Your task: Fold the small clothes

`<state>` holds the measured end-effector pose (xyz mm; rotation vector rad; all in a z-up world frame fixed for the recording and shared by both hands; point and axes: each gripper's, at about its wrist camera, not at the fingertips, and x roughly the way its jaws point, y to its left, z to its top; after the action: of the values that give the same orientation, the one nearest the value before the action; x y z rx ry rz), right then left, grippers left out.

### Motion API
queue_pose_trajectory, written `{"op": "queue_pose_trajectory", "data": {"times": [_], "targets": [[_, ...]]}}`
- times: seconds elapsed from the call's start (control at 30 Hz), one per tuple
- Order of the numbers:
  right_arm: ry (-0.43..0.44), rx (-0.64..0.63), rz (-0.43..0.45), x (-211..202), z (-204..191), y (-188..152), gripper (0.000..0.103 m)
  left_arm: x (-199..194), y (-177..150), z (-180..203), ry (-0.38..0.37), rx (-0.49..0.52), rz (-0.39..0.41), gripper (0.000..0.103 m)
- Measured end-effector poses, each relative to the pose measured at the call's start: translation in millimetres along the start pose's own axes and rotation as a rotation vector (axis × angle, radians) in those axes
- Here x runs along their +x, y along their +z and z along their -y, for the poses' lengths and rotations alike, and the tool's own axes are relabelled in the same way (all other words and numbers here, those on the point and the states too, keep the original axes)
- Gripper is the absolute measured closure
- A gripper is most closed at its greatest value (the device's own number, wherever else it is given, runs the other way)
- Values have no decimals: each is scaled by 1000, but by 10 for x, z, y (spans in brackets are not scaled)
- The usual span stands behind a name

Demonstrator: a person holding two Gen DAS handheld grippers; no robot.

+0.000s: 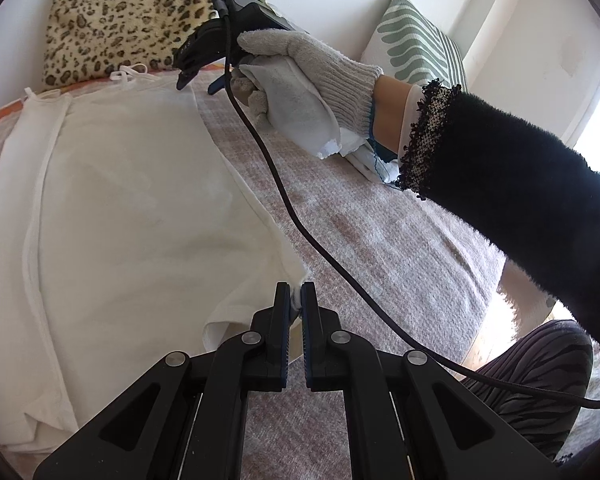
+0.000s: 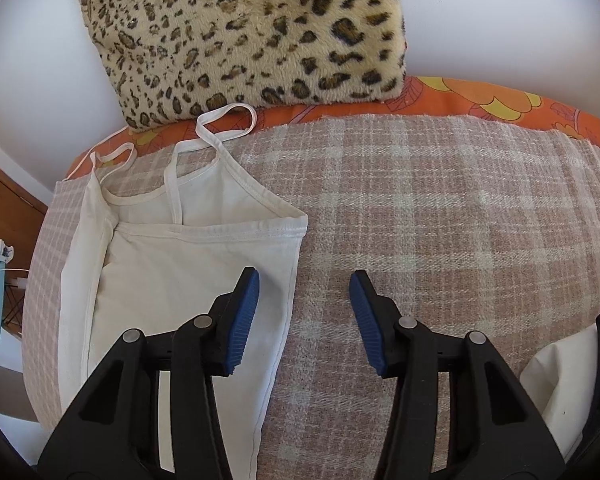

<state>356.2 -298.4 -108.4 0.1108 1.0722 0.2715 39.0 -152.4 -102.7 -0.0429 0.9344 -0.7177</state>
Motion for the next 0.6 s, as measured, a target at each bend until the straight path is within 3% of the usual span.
{"op": "queue_pose_trajectory", "data": {"times": [0.07, 0.17, 0.47, 0.6], "targets": [[7, 9, -9, 11, 1, 10, 89, -20, -10, -3, 0, -1, 1, 99], [6, 14, 9, -15, -39, 35, 97, -50, -18, -20, 2, -9, 7, 99], [-16, -4, 54, -212, -239, 139, 99, -227, -29, -93, -19, -62, 37, 99], [-21, -17, 67, -301, -380, 195, 99, -331, 6, -146, -70, -124, 58, 99]]}}
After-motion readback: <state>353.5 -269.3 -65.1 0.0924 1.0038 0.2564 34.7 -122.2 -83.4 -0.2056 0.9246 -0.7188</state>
